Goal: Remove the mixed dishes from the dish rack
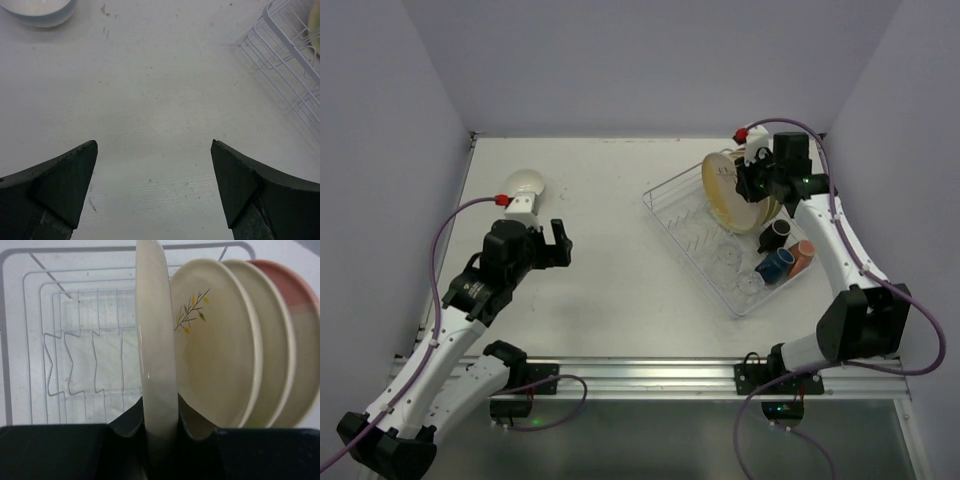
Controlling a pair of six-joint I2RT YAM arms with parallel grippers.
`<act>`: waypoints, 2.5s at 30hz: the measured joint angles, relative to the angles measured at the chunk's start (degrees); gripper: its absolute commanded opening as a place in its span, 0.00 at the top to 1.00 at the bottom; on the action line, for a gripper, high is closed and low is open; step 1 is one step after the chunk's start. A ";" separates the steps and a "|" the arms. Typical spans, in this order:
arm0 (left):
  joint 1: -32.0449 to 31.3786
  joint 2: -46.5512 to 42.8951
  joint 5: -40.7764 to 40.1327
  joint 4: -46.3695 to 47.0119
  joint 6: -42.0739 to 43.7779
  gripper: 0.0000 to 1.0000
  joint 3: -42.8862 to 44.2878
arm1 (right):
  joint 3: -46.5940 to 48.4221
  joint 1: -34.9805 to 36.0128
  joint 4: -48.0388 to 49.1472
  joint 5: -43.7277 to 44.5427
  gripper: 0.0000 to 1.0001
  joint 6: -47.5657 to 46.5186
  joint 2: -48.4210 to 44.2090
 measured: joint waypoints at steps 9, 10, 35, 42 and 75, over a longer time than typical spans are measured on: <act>0.00 -0.33 -1.18 -0.02 -0.02 0.00 0.00 | -0.83 0.24 2.03 1.46 1.00 2.97 -6.99; 0.00 -0.46 -1.25 -0.04 -0.02 0.00 0.00 | -0.83 0.24 1.99 1.46 1.00 3.82 -7.43; -2.97 12.35 41.55 43.80 -23.93 0.00 -5.90 | -42.38 3.67 51.23 -25.68 1.00 75.54 -38.91; -5.99 15.43 43.82 52.61 -29.33 0.03 -6.88 | -43.36 4.35 61.16 -30.58 1.00 81.42 -39.10; -10.97 2.89 17.38 36.68 -44.37 1.00 -11.23 | -45.81 6.05 62.14 -22.14 0.01 75.63 -30.51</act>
